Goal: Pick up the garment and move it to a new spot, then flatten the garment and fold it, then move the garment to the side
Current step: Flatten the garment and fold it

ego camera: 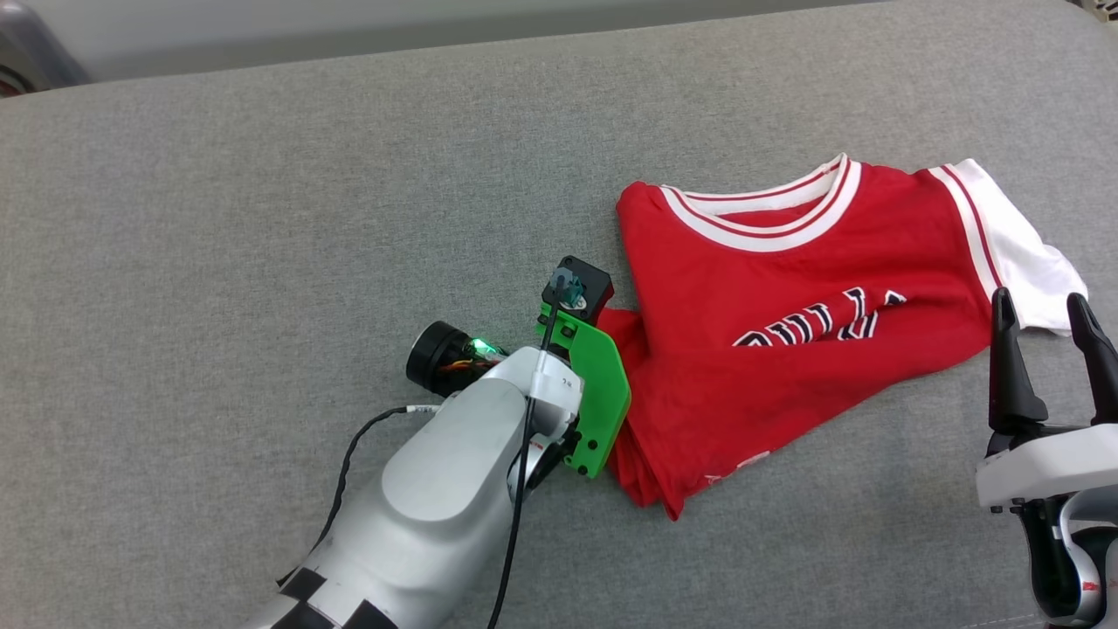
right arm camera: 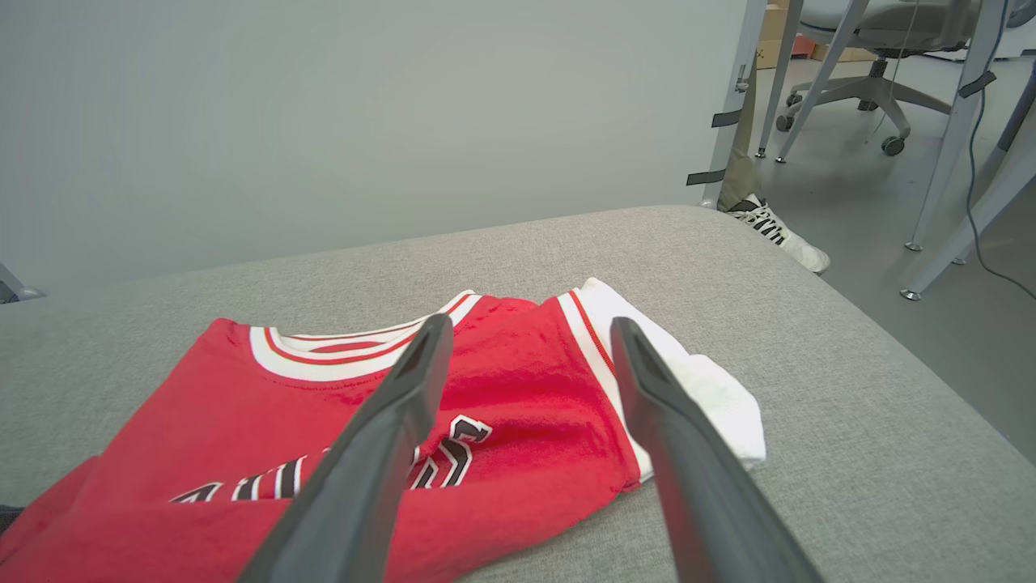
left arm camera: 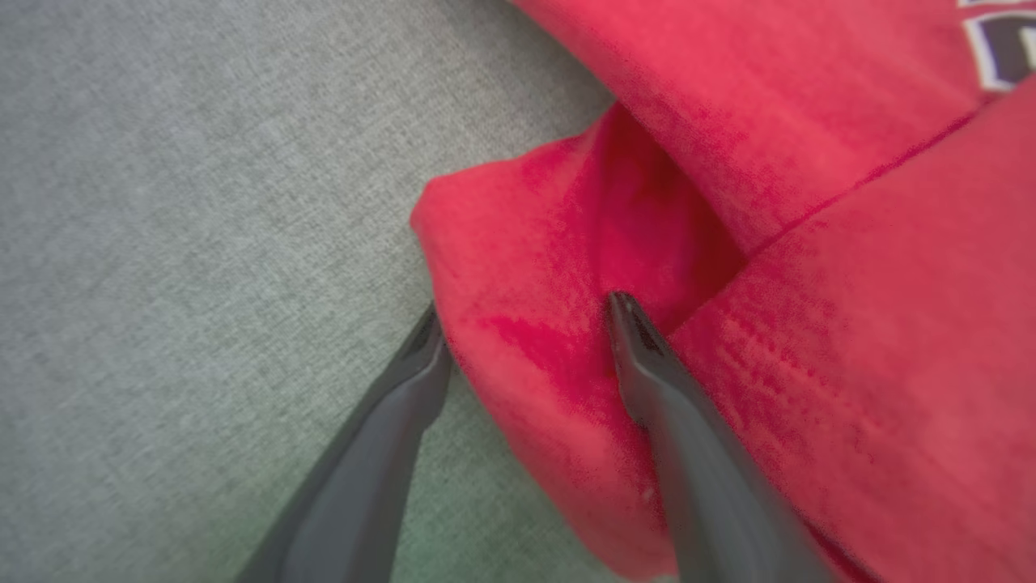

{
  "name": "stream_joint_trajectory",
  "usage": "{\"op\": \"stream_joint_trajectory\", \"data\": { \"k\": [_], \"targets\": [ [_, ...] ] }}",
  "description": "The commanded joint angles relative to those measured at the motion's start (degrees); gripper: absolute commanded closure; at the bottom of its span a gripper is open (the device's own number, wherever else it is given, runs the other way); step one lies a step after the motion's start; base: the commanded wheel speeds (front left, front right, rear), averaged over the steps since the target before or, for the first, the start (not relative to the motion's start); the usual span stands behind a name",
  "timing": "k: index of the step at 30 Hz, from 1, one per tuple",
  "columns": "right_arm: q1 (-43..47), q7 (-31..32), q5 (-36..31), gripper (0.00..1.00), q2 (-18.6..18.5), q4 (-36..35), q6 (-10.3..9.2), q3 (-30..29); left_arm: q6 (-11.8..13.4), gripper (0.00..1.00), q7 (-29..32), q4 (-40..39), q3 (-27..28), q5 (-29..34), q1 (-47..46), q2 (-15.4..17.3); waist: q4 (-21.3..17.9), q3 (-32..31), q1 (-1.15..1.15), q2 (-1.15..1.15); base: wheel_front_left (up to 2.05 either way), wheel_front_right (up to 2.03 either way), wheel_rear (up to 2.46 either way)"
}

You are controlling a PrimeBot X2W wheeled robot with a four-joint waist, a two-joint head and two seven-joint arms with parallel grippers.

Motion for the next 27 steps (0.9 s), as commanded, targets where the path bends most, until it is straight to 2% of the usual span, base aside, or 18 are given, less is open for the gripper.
{"op": "stream_joint_trajectory", "data": {
  "k": [1,9,14,21,27],
  "targets": [
    [-0.92,-0.37,-0.20,0.00,0.11,0.21,-0.04,-0.16,-0.49,1.00,0.00,1.38,-0.56,-0.83,0.23,-0.02,0.24,-0.03,0.00,0.00,0.00,0.00,0.00],
    [-0.61,0.24,-0.53,0.00,-0.81,0.50,-0.04,-0.47,1.76,1.00,-10.72,2.99,2.76,-3.93,0.60,0.06,4.09,-3.12,0.00,0.00,0.00,0.00,0.00],
    [0.45,0.99,-0.63,0.00,-1.00,0.39,-0.04,-0.43,3.61,1.00,-17.44,2.38,6.53,-5.36,1.36,1.60,7.51,-5.93,0.00,0.00,0.00,0.00,0.00],
    [2.36,1.80,-0.44,0.00,-1.01,0.45,-0.04,-0.68,6.40,1.00,-23.01,-2.64,11.32,-7.42,7.00,7.00,12.27,-9.18,0.00,0.00,0.00,0.00,0.00],
    [4.10,1.90,-0.32,0.00,-0.43,0.94,-0.04,-0.69,9.25,1.00,-22.28,-10.75,13.04,-8.91,16.99,12.18,15.27,-11.30,0.00,0.00,0.00,0.00,0.00]
  ]
}}
